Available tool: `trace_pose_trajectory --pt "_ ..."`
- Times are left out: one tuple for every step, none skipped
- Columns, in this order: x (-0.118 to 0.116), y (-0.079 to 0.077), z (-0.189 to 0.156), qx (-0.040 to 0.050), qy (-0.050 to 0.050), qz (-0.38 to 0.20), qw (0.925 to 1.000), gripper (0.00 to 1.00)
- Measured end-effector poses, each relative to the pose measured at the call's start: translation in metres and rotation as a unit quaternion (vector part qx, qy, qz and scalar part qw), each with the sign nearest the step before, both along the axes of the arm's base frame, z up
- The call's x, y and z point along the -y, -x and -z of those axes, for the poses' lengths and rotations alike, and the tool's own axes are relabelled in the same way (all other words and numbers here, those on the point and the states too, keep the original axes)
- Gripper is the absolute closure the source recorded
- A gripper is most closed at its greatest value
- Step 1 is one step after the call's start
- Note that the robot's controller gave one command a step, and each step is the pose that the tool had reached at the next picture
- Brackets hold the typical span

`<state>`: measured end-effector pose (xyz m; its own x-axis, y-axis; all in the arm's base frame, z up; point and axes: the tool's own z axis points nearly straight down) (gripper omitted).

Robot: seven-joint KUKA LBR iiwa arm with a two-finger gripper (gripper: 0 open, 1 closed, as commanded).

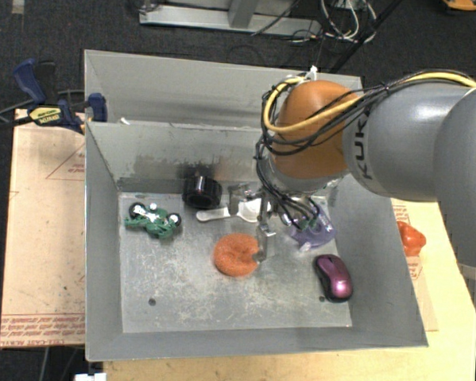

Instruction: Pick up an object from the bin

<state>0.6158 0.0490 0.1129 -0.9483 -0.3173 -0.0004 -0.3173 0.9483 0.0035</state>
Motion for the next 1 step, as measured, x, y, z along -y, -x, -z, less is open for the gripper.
trace_pose_trajectory --pt "-0.0108 0.0085 0.007 0.0061 0.0 -0.105 0.9945 0.0"
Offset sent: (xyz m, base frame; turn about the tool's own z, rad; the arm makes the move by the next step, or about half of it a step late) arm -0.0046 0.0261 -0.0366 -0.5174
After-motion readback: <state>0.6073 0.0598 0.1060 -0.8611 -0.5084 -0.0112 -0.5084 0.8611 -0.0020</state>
